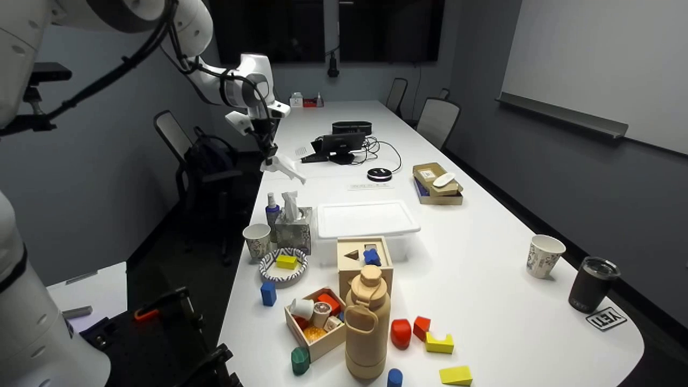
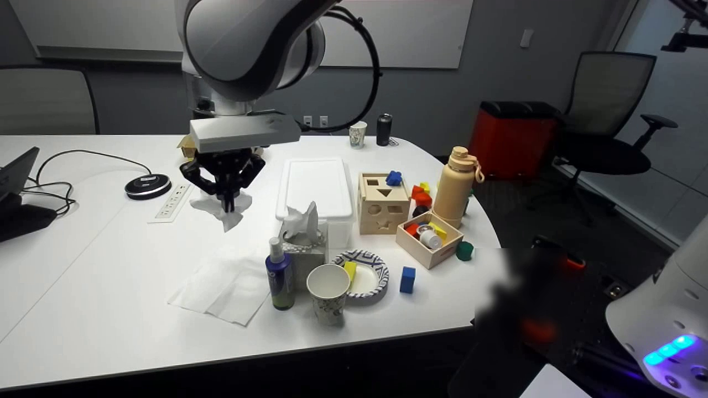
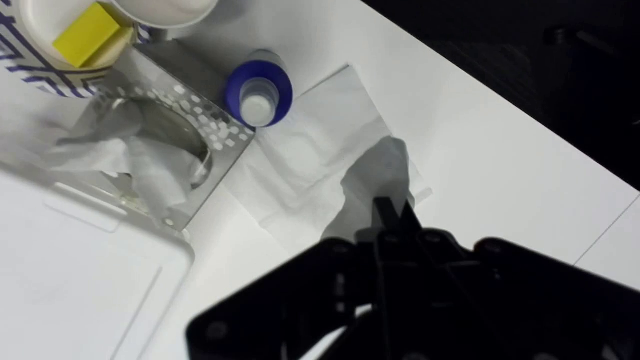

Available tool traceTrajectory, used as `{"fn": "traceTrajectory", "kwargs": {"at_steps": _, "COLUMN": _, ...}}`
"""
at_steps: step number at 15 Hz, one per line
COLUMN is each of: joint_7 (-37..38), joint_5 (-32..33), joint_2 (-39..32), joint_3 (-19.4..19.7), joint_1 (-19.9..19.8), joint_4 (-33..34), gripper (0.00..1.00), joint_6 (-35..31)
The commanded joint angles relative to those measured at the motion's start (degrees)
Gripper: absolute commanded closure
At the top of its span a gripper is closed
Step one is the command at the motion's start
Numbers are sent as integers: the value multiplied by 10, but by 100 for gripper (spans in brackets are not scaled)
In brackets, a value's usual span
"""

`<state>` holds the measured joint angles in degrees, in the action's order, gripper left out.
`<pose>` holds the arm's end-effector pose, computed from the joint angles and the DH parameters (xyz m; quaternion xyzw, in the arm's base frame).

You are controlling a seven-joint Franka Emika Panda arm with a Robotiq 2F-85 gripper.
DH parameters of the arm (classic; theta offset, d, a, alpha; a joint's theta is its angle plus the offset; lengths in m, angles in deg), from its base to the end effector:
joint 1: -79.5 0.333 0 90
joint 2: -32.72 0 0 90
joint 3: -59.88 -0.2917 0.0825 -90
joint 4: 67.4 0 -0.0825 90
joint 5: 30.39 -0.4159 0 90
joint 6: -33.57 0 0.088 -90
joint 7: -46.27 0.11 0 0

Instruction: Use the tissue to wipe the bowl

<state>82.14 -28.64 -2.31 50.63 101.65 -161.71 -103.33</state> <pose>0.6131 0.3608 0.2320 -0.9959 0.0461 -0.0394 0.0669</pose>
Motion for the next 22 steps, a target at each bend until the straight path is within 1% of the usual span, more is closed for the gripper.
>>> {"fn": "traceTrajectory", "kwargs": {"at_steps": 1, "joint_7": -16, "joint_5": 3, "joint_2": -66, "joint_3": 19, "joint_1": 27, "joint_4": 85, "gripper": 100, "joint_6": -4}}
{"fn": "traceTrajectory", "kwargs": {"at_steps": 3, "joint_7": -21, "joint_5": -1, "joint_2": -96, "joint_3": 23, "joint_1": 35, "joint_4": 117, "gripper": 100, "joint_6": -1}}
{"fn": "traceTrajectory", "kwargs": {"at_steps": 7, "joint_7": -27, "joint_5": -18, "joint_2": -139, "joint_3": 17, "joint_1": 36, "joint_4": 159, "gripper": 100, "joint_6": 6}}
{"fn": "traceTrajectory", "kwargs": {"at_steps": 12, "joint_7": -36, "joint_5": -49, "joint_2": -168, "joint_3": 10, "joint_1": 28, "joint_4": 184, "gripper": 100, "joint_6": 4}}
{"fn": "traceTrajectory", "kwargs": {"at_steps": 13, "joint_7": -35, "joint_5": -57, "joint_2": -170, "joint_3": 10, "joint_1": 28, "joint_4": 186, "gripper": 74, "joint_6": 3}}
{"fn": "traceTrajectory", "kwargs": {"at_steps": 14, "joint_7": -36, "joint_5": -61, "joint_2": -169, "joint_3": 10, "joint_1": 28, "joint_4": 185, "gripper": 72, "joint_6": 1}}
{"fn": "traceTrajectory", "kwargs": {"at_steps": 15, "joint_7": -37, "joint_5": -63, "joint_2": -167, "joint_3": 11, "joint_1": 29, "joint_4": 185, "gripper": 68, "joint_6": 0}}
{"fn": "traceTrajectory", "kwargs": {"at_steps": 19, "joint_7": -28, "joint_5": -66, "joint_2": -155, "joint_3": 17, "joint_1": 32, "joint_4": 178, "gripper": 37, "joint_6": -6}}
{"fn": "traceTrajectory", "kwargs": {"at_steps": 20, "joint_7": -21, "joint_5": -66, "joint_2": -150, "joint_3": 21, "joint_1": 33, "joint_4": 176, "gripper": 30, "joint_6": 2}}
{"fn": "traceTrajectory", "kwargs": {"at_steps": 22, "joint_7": 0, "joint_5": -69, "joint_2": -139, "joint_3": 27, "joint_1": 34, "joint_4": 172, "gripper": 15, "joint_6": 37}}
